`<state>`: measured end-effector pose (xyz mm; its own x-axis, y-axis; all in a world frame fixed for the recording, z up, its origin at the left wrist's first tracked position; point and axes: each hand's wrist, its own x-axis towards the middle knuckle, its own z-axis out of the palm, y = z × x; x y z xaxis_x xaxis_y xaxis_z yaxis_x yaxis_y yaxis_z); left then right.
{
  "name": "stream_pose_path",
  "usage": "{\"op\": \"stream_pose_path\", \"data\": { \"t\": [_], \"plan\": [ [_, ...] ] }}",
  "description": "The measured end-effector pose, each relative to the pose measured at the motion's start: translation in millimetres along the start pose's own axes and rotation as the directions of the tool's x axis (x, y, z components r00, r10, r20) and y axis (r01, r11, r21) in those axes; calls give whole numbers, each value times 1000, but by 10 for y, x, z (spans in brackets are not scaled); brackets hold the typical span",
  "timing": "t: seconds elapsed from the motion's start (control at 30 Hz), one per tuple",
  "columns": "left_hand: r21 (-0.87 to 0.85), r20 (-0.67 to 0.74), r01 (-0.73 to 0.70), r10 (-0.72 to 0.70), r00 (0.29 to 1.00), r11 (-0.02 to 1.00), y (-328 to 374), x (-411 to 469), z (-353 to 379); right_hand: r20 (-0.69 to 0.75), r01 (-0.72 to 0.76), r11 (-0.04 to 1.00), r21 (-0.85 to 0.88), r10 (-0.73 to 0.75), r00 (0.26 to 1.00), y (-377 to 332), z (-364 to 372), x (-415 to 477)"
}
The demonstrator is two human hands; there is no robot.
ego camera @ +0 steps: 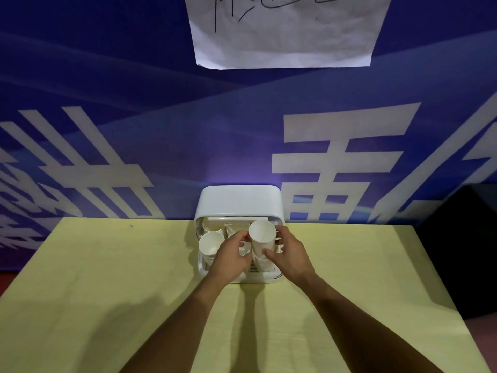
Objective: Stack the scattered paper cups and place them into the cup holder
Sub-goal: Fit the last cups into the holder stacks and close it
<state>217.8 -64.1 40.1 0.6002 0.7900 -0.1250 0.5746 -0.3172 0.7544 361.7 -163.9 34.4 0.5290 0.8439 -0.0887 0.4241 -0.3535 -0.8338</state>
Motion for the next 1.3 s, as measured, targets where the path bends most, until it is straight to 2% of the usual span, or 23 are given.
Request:
{"op": "stream_pose_path", "data": {
  "t": [0.43, 0.6, 0.8, 1.0, 1.3],
  "plan": [
    [94, -60, -39, 45, 997, 995, -172, 46, 66, -70, -21, 998, -57, 17, 997, 128, 129, -20],
    [219, -130, 18, 10, 991, 976, -278, 3, -31, -60, -58, 990, -125, 51, 997, 178, 183, -41],
    [264, -119, 42, -10, 993, 964, -387, 0, -77, -89, -77, 986, -144, 65, 994, 210, 329, -29],
    [298, -92, 13, 15, 996, 954, -435, 45, -26, -119, -108, 984, -140, 91, 989, 265, 444, 2],
    [296, -162, -55, 106, 981, 954, -570, 34, 34, -129, -148, 982, -115, 133, 983, 355, 575, 6]
  ]
}}
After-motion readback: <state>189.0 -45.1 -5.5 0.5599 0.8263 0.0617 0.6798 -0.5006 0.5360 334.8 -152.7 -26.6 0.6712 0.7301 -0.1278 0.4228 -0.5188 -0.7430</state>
